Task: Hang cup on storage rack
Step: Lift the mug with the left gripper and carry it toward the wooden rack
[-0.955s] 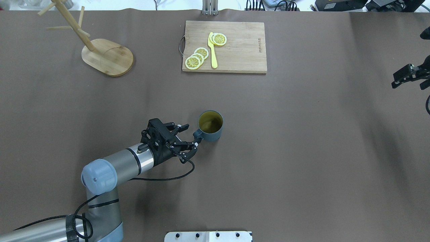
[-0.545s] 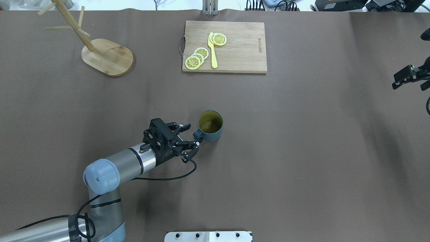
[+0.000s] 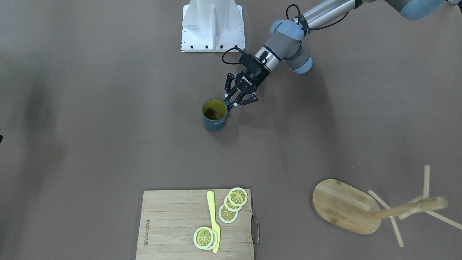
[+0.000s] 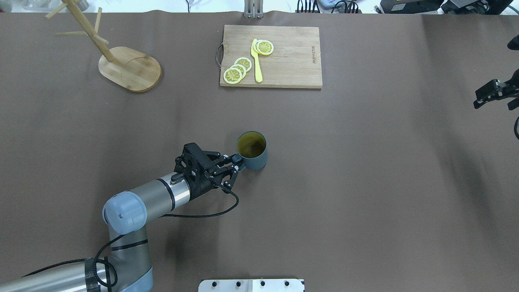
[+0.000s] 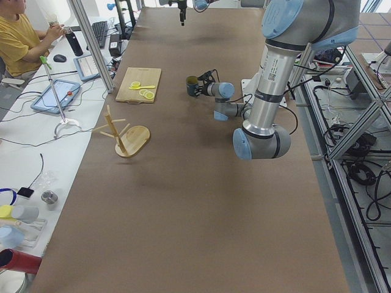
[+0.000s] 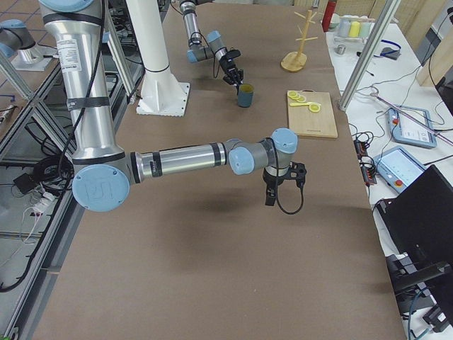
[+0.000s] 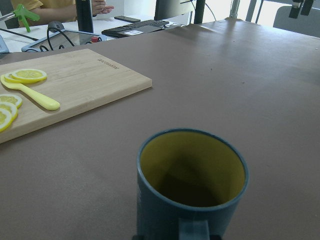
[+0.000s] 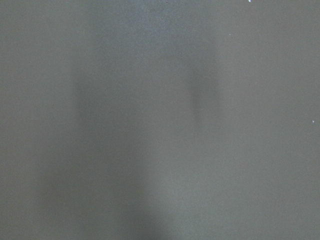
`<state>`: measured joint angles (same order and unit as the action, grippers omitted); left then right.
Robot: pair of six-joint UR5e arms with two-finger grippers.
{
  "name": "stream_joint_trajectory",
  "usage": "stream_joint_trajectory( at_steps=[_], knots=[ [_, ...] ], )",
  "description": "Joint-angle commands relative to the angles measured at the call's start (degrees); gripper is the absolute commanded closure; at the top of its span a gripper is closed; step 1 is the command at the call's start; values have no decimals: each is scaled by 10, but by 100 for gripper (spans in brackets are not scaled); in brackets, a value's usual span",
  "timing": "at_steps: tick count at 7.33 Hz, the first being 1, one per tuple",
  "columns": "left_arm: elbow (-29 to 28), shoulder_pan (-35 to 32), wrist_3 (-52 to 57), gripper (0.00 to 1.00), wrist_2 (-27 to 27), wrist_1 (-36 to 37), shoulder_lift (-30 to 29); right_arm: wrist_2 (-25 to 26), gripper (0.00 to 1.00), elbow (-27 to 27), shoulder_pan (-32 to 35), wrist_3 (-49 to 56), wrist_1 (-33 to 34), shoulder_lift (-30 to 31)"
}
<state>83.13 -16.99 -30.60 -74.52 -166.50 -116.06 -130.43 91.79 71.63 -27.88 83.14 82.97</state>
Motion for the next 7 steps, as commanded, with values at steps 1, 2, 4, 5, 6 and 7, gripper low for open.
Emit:
stream_joint_trajectory(
  at_steps=[1, 2, 4, 5, 6, 7],
  knots=[
    [18, -1, -6, 100, -3, -13, 8, 0, 0, -1, 0, 0, 0, 0],
    [41, -6, -7, 100, -2, -35, 14, 1, 0, 0, 0, -1, 0, -1],
    [42, -64, -146, 100, -8, -99, 44, 2, 0, 0, 1, -2, 0, -1],
    [42, -91, -192, 100, -14, -120, 52, 2, 0, 0, 2, -2, 0, 0],
    [41, -116, -261, 100, -15, -120, 58, 4, 0, -1, 2, -2, 0, 1],
    [41, -173, -355, 100, -60, -120, 63, 4, 0, 0, 3, -2, 0, 3]
  ],
)
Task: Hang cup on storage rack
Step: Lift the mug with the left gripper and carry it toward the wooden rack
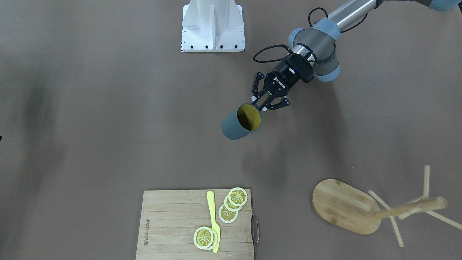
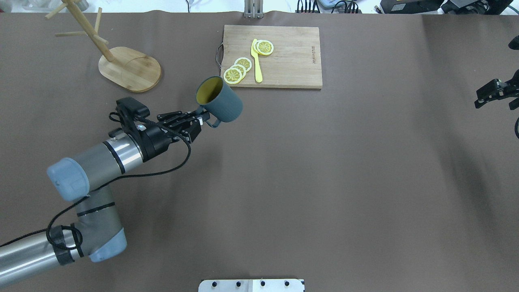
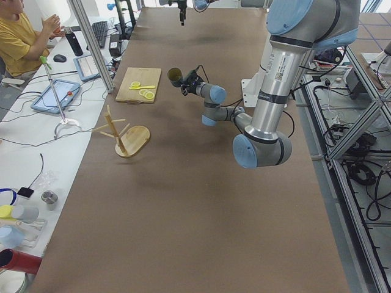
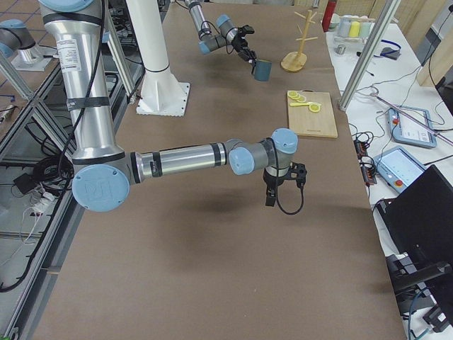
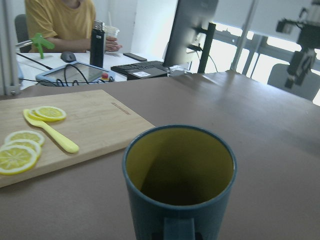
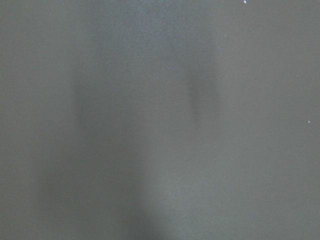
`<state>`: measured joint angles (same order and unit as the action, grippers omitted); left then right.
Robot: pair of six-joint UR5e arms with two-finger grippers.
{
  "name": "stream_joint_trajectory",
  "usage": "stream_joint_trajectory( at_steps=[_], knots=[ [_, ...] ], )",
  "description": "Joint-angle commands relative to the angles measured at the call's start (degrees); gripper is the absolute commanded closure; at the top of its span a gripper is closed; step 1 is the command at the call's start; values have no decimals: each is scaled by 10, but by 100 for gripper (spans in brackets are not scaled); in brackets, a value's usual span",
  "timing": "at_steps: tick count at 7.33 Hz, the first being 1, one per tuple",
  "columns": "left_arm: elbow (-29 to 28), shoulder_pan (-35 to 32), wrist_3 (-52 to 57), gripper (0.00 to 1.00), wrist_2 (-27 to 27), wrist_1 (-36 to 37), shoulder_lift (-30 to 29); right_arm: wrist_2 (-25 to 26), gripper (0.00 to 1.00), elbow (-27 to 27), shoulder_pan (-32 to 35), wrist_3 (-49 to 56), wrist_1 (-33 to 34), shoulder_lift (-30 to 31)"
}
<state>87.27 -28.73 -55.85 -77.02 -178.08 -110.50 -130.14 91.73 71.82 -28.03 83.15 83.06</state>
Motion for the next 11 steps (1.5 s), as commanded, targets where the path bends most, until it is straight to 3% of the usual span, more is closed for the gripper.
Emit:
stream_joint_trajectory(
  at_steps=[1, 3, 6, 8, 9, 11],
  knots=[
    [-7, -134, -219, 100, -132, -4, 7, 1, 0, 0, 1, 0, -1, 5],
    [-64, -226, -344, 100, -211, -4, -6, 1, 0, 5, 3, -4, -1, 11],
    [-131, -306, -658, 100, -276, -4, -61, 1, 0, 6, 4, -4, -1, 16],
    [-155, -335, -848, 100, -266, -3, -82, 1, 0, 5, 3, -1, -2, 22],
    [-158, -338, -907, 100, -227, -4, -83, 1, 0, 5, 3, -2, -2, 22],
    [-159, -338, -1010, 100, -204, -6, -86, 1, 0, 7, 3, -5, -2, 22]
  ],
)
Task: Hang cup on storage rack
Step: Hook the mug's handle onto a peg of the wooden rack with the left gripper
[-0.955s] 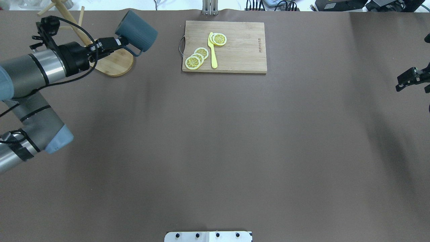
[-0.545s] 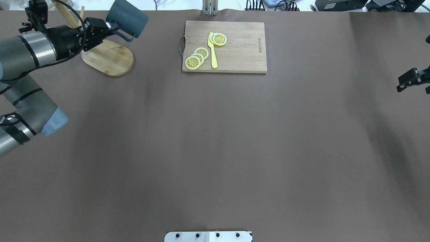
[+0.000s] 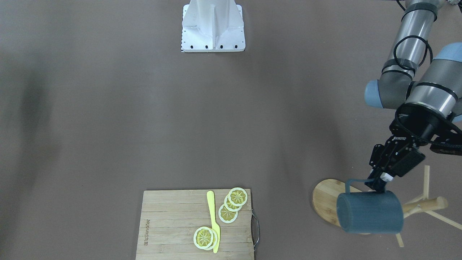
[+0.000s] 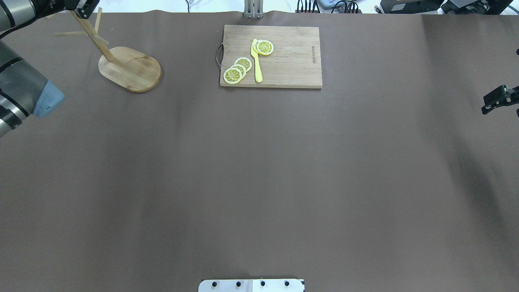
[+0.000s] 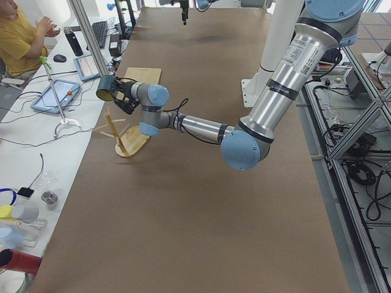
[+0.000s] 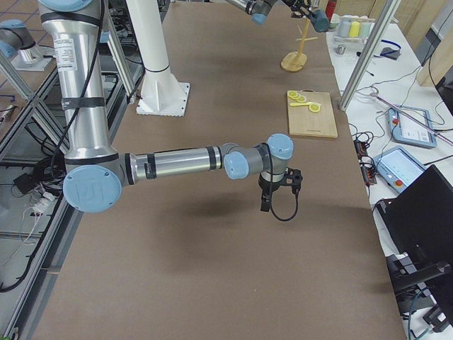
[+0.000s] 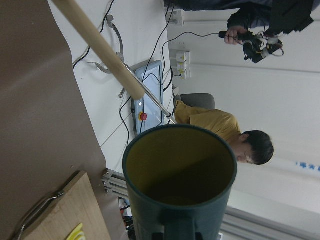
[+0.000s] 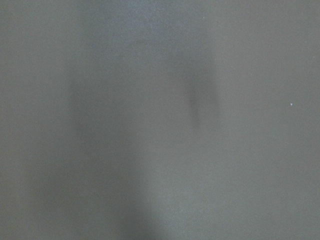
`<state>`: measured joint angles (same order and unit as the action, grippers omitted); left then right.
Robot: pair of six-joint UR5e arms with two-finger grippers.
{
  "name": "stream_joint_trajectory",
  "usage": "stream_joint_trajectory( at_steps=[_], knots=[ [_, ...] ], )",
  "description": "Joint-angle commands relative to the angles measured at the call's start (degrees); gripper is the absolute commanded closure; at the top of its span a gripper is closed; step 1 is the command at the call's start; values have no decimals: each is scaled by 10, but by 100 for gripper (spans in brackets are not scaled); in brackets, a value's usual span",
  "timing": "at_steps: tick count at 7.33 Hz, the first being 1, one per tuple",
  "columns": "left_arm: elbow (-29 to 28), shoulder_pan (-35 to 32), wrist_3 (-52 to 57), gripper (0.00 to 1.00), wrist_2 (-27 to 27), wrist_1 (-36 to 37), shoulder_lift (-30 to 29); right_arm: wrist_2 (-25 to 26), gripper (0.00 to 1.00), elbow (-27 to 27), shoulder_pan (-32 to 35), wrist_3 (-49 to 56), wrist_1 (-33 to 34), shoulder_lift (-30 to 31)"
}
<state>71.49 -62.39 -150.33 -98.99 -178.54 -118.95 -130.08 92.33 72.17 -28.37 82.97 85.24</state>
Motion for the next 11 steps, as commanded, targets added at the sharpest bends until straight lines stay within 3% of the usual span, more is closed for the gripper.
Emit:
stream_joint_trajectory(
  at_steps=[1, 3, 9, 11],
  knots=[
    [-1, 2, -92, 100, 31, -1, -1, 0, 0, 1, 0, -2, 0, 1],
    [-6, 31, -123, 100, 74, -2, -3, 0, 0, 0, 0, 0, 0, 1],
    [-19, 28, -178, 100, 72, -14, 27, 0, 0, -1, 0, -3, 0, -1],
    [-41, 28, -178, 100, 69, -57, 42, 0, 0, 0, 0, -4, 0, 0]
  ],
)
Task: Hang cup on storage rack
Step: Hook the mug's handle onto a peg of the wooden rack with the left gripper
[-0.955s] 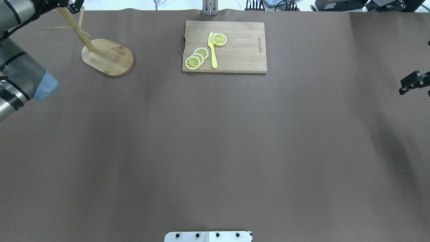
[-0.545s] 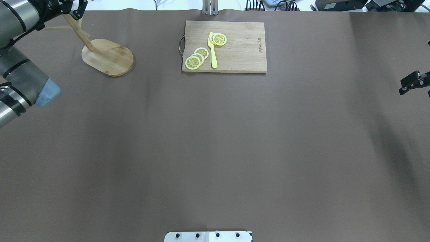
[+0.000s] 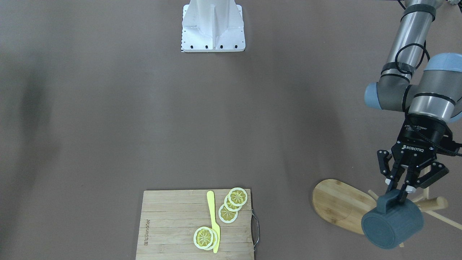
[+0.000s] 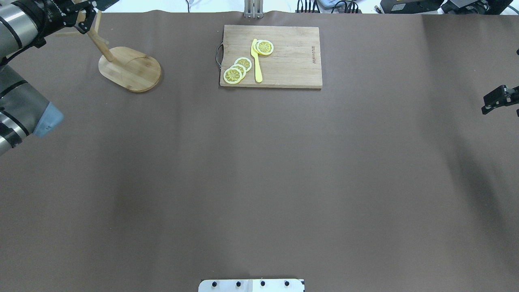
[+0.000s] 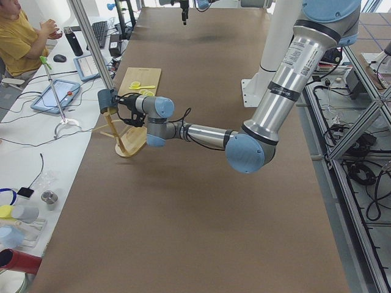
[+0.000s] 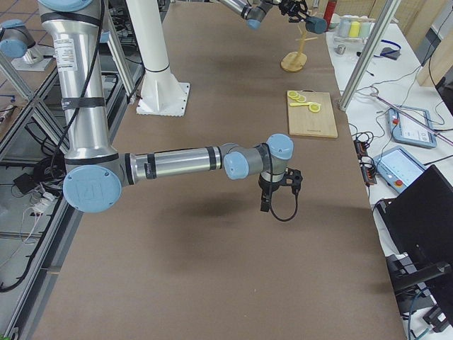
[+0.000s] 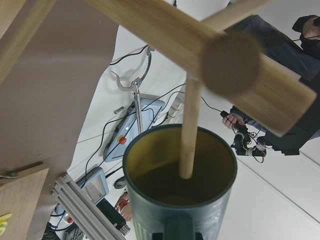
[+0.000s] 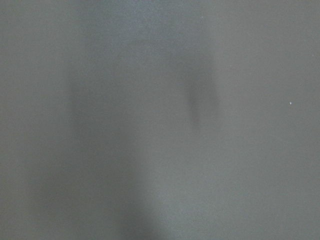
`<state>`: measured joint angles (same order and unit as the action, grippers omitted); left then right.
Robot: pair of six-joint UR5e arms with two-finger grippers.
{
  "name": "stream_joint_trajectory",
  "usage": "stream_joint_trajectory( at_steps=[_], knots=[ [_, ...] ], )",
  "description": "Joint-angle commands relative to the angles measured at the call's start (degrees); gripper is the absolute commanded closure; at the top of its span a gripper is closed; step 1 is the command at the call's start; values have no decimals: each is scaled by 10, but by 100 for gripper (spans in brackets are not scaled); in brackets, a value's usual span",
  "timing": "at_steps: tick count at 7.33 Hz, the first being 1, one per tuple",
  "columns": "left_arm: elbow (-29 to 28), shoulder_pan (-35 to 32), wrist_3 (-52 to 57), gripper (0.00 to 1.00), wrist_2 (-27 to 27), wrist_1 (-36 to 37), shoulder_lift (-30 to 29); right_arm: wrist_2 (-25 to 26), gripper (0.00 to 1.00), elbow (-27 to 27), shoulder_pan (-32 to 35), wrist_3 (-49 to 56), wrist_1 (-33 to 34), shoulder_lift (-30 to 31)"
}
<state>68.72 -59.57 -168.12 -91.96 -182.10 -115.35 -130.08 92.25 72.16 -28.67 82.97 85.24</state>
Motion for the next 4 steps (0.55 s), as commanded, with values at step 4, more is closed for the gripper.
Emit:
stream_joint_trajectory(
  at_steps=[4],
  knots=[
    [-15, -1, 3, 100, -7, -29, 14, 0, 0, 3, 0, -2, 0, 0]
  ],
)
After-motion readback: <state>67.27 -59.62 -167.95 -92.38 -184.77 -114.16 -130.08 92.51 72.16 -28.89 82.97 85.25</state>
